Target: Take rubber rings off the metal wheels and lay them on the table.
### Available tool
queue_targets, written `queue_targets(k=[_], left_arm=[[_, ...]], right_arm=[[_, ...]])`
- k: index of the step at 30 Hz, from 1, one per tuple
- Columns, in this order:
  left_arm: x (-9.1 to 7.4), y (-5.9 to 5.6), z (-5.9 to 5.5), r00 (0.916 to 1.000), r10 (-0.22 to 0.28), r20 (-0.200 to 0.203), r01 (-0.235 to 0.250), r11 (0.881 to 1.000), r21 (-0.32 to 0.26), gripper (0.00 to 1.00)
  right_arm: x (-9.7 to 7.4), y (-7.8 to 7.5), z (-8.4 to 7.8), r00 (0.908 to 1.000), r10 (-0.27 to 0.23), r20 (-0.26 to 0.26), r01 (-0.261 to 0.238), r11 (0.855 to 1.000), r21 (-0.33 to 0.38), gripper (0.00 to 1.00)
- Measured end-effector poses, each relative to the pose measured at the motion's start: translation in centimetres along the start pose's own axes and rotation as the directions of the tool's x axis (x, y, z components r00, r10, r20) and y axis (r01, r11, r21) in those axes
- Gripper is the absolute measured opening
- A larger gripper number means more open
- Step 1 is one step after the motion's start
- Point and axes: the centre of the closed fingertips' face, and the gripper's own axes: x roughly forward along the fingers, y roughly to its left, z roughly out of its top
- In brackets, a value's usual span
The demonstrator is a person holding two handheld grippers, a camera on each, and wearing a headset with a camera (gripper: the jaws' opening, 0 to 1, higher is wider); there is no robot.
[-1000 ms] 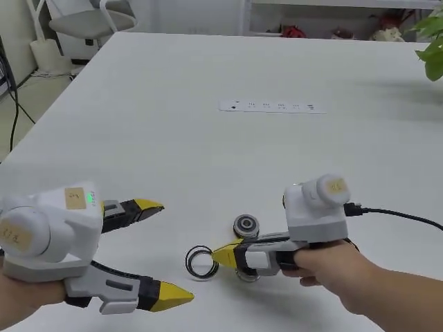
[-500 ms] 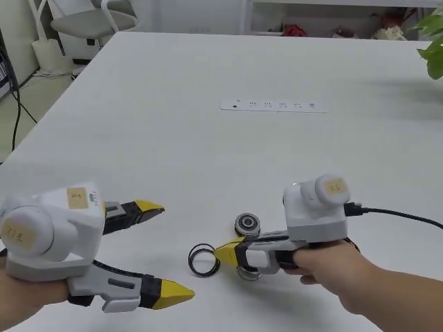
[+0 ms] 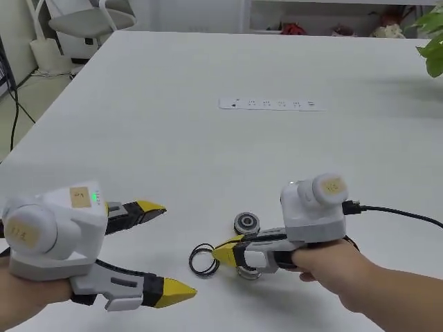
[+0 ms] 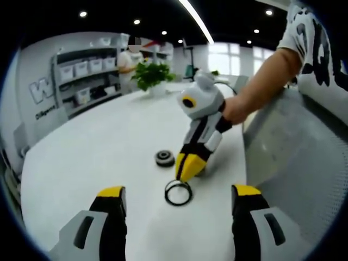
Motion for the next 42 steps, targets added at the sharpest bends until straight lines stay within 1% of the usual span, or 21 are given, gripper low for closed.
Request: queue_targets(k=[6, 11, 17, 26, 29, 36, 42], left_arm=[[0.0, 0.2, -0.2, 1.0, 0.001, -0.003, -0.001, 1.0, 0.001, 0.8], [0.0, 0.2, 0.0, 1.0, 0.006, -0.005, -0.006, 1.0, -0.001, 0.79], [-0.2, 0.0, 0.3, 0.9999, 0.008, -0.007, -0.008, 1.0, -0.001, 0.78], [0.1, -0.4, 1.2, 0.9999, 0.008, -0.013, -0.008, 1.0, -0.001, 0.78], [0.3, -0.2, 1.6, 0.9999, 0.01, -0.009, -0.01, 1.0, 0.002, 0.78], [0.7, 0.2, 2.2, 0.9999, 0.012, -0.004, -0.012, 1.0, 0.009, 0.78], [1.1, 1.2, 2.8, 0.9998, 0.019, 0.007, -0.019, 1.0, 0.004, 0.77]], right_arm=[[0.0, 0.3, -0.1, 0.9996, -0.003, -0.028, 0.002, 0.998, -0.055, 0.06], [-0.1, 0.2, -0.3, 0.9991, -0.013, -0.042, 0.009, 0.996, -0.093, 0.08], [-0.4, 0.0, -0.2, 0.9989, -0.02, -0.042, 0.016, 0.995, -0.101, 0.09], [-1.5, -0.7, 1.1, 0.9995, -0.032, -0.004, 0.031, 0.995, -0.094, 0.11], [-1.9, -1.0, 1.8, 0.9991, -0.039, 0.015, 0.041, 0.995, -0.092, 0.11], [-3.1, -1.9, 3.3, 0.9964, -0.06, 0.061, 0.065, 0.995, -0.082, 0.11], [-4.1, -2.7, 4.1, 0.9918, -0.085, 0.095, 0.092, 0.993, -0.069, 0.13]])
